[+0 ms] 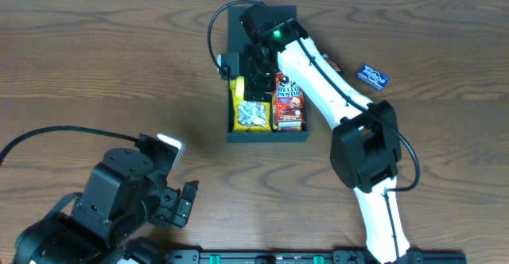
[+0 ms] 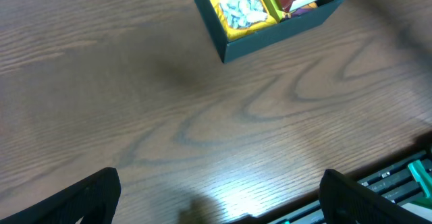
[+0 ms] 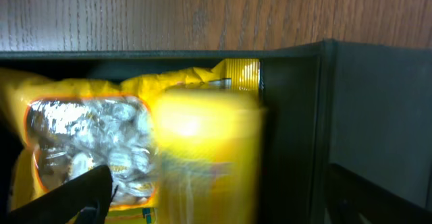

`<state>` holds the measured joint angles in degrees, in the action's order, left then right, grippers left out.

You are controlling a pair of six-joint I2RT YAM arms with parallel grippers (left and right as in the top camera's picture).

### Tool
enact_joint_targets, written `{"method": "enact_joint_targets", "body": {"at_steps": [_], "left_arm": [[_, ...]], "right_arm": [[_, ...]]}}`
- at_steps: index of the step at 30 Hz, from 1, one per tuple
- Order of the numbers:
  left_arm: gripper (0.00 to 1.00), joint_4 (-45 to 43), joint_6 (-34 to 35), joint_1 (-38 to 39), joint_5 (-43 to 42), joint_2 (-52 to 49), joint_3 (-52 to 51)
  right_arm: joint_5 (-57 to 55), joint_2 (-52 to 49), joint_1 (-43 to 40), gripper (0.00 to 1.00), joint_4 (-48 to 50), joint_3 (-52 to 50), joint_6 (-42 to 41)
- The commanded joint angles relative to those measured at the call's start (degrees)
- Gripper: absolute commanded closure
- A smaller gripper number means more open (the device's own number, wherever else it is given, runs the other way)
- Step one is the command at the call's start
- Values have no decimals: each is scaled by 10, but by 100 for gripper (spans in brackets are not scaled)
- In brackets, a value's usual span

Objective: Pack container
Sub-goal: 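Carry the Mentos bottle into the black box and release it, then move the right gripper to the black candy bar and grasp it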

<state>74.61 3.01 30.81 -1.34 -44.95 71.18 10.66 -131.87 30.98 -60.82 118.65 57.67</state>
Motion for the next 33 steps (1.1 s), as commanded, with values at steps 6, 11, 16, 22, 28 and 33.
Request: {"method": "enact_joint_targets", "body": {"at_steps": [6,11,16,22,28,33], "left_arm": [[5,2,4,-1,-2,0,2],[5,2,4,-1,-2,0,2],[5,2,4,-1,-2,0,2],[5,2,4,-1,-2,0,2],[5,2,4,-1,-2,0,2],[5,2,4,-1,-2,0,2]], "right_arm": [[-3,31,5,1,-5,2,-86],[-4,104,5,1,-9,2,-151],[-4,188,-16,1,11,2,-226],[-2,267,-57,1,-4,2,-236],[-59,273,-96,1,-18,0,-230],[-68,217,-149,1,-22,0,-264]]}}
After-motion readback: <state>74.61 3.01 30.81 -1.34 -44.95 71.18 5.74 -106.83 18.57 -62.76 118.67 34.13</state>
